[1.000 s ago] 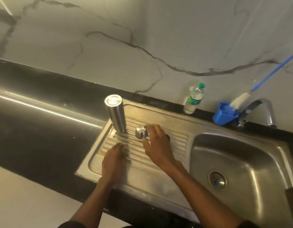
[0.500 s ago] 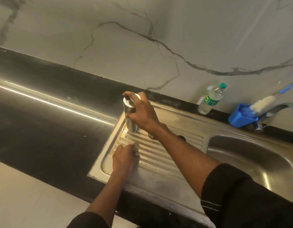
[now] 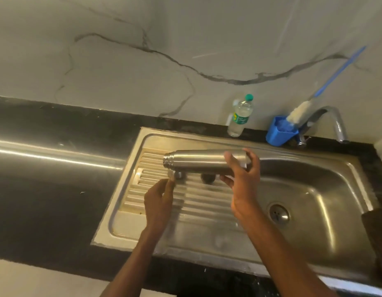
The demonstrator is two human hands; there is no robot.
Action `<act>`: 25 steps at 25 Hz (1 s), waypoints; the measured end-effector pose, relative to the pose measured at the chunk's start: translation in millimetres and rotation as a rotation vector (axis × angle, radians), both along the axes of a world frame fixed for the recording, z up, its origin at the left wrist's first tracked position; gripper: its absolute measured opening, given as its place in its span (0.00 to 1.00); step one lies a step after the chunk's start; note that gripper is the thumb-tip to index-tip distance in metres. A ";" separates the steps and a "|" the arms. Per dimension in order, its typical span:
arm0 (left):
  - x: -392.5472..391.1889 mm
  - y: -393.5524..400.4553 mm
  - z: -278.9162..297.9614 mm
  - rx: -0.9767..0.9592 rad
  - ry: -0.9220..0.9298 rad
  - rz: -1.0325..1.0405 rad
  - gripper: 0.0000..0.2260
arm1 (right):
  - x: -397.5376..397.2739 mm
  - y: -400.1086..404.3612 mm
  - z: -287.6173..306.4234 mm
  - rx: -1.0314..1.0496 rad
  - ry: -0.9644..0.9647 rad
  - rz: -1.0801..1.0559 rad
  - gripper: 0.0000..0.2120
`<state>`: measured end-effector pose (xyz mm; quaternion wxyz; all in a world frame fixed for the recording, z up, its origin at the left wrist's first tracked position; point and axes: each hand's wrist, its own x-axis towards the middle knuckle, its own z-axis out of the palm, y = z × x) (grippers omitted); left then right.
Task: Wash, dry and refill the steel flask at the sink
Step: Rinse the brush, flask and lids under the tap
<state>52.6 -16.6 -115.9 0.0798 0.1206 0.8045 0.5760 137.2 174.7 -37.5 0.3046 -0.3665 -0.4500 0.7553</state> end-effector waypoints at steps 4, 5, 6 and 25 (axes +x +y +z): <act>37.1 94.0 28.9 0.407 -0.426 -0.200 0.13 | 67.9 47.7 -29.3 -0.260 -0.029 -0.175 0.17; 46.0 117.4 35.7 0.452 -0.491 -0.207 0.15 | 84.6 60.7 -38.5 -0.276 -0.053 -0.167 0.16; 52.7 139.3 39.5 0.466 -0.511 -0.220 0.16 | 101.6 73.1 -45.6 -0.274 -0.095 -0.139 0.16; 66.6 379.2 39.4 -0.272 0.046 -0.598 0.09 | 158.2 257.8 -95.9 0.255 -0.605 0.052 0.30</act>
